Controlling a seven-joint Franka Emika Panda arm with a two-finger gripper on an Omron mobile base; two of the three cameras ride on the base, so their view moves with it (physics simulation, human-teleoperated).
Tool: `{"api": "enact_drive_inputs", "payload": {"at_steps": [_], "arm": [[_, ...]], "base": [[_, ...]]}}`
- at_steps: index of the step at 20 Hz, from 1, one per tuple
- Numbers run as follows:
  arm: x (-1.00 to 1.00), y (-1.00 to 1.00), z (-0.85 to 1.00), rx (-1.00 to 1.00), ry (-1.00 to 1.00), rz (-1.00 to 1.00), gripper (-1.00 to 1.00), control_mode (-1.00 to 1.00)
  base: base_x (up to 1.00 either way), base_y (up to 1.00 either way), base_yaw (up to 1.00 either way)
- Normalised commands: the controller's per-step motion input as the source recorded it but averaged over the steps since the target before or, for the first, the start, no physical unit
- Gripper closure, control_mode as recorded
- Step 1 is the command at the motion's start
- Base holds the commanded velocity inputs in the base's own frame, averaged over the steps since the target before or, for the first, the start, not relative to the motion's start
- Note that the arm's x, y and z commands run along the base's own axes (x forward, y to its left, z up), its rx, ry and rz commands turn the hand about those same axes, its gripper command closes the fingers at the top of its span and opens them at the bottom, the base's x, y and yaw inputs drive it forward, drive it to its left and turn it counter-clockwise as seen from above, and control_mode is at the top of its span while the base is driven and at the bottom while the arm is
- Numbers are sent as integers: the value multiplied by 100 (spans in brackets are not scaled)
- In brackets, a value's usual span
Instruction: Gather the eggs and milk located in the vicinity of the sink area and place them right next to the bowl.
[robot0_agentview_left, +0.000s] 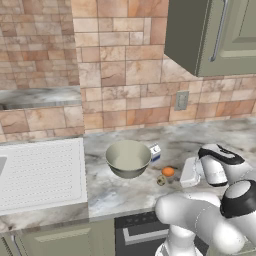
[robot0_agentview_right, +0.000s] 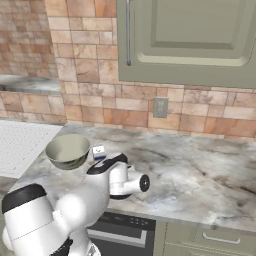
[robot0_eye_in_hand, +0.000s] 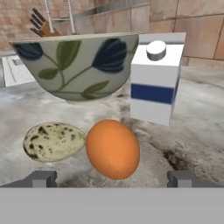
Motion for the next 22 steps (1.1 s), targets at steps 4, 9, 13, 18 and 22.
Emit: {"api": "enact_drive_inputs", "payload": {"at_steps": [4, 9, 13, 18, 22], "arm": [[21, 1, -13, 0, 0, 2, -100, -100], [18, 1, -12, 0, 0, 2, -100, -100], [17, 3, -12, 0, 0, 1, -100, -100], [11, 7, -13, 0, 0, 1, -100, -100], [2, 12, -14, 0, 0, 1, -100, -100]], "base": [[0, 0, 0], [0, 0, 0], [0, 0, 0], [0, 0, 0], [0, 0, 0]]}}
